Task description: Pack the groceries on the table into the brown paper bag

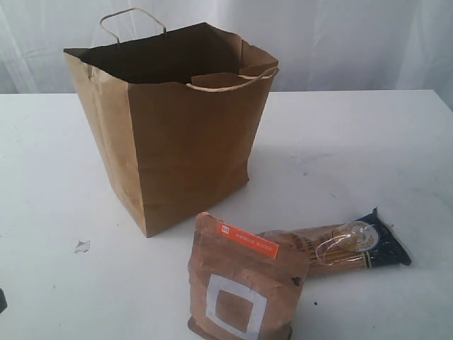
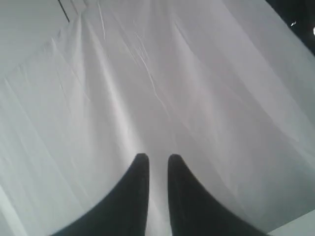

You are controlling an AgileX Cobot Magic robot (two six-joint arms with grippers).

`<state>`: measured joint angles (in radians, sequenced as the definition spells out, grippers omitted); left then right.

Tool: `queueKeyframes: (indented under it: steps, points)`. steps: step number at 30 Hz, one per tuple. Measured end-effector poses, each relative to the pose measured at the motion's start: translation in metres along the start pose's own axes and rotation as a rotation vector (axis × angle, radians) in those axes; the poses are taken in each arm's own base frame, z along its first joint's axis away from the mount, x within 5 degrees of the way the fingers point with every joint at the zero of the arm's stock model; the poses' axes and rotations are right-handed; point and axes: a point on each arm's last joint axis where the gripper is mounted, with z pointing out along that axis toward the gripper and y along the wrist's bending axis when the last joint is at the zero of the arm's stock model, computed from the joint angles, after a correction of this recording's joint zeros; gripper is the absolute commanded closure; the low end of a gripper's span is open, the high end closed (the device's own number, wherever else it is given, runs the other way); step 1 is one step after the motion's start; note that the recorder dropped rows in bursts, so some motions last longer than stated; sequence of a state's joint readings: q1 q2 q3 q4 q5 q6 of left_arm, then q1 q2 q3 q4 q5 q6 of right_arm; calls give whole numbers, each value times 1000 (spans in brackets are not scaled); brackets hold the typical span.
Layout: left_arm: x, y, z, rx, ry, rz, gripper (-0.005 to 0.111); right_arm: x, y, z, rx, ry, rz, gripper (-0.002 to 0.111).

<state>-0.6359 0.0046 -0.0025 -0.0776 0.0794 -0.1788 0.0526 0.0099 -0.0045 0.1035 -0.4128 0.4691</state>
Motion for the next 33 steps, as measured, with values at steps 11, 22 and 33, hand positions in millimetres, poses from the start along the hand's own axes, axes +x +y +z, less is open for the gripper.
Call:
queueKeyframes:
  steps: [11, 22, 33]
  points:
    - [0, 0, 0, 0, 0, 0, 107, -74, 52, 24, -1, 178, 51, 94]
    - [0, 0, 0, 0, 0, 0, 107, -84, 110, 111, -248, 1231, -609, 71]
    - [0, 0, 0, 0, 0, 0, 107, 13, 135, 164, -510, 1637, -703, 44]
